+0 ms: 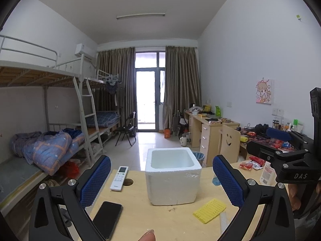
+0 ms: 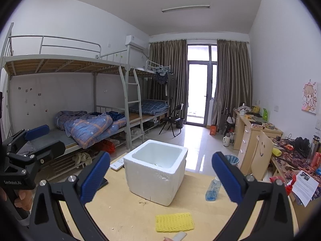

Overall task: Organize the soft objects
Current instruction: 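Move both empty grippers back toward the yellow mesh sleeve on the table, then lower the left gripper onto the yellow mesh sleeve and close it, then lower the right gripper onto the white plastic strip and close it, then lift the mesh sleeve with the left gripper while the right gripper lifts the white strip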

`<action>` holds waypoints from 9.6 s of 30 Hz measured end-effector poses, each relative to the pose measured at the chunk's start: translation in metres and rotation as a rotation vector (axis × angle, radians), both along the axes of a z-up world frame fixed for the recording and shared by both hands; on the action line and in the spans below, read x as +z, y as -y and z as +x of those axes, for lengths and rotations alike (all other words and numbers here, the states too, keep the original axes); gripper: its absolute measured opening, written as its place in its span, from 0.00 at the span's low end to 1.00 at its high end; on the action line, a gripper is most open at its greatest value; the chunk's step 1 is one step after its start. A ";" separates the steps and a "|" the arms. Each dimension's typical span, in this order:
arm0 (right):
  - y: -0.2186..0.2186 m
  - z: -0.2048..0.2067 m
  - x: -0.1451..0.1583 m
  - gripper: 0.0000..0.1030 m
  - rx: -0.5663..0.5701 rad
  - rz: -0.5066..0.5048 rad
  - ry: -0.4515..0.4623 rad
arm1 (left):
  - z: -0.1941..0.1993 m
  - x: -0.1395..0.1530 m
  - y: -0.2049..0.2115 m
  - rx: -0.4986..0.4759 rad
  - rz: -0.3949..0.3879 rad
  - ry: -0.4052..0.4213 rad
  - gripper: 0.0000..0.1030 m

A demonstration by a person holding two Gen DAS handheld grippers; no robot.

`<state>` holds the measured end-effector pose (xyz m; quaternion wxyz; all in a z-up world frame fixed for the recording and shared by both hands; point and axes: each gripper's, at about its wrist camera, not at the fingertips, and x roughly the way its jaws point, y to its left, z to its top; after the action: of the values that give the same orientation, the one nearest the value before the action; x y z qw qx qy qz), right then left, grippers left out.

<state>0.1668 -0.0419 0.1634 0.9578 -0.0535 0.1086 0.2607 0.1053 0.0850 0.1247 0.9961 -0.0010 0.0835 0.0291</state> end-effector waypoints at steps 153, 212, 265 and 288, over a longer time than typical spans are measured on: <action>0.025 0.001 -0.171 0.99 -0.352 -0.051 -0.447 | 0.202 -0.209 0.074 -0.552 0.175 -0.668 0.19; -0.014 0.036 -0.200 0.19 -0.390 -0.154 -0.686 | 0.200 -0.207 0.052 -0.553 0.036 -0.677 0.19; 0.052 -0.003 -0.107 0.18 -0.305 0.023 -0.394 | 0.089 -0.103 0.034 -0.335 0.079 -0.313 0.19; 0.012 -0.006 -0.078 0.18 -0.084 -0.011 -0.275 | 0.032 -0.092 -0.005 -0.122 0.000 -0.225 0.19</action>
<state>0.1605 -0.0539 0.0856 0.9437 -0.0178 0.2424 0.2246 0.1372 0.0896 0.0330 0.9803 0.0071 0.1948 -0.0316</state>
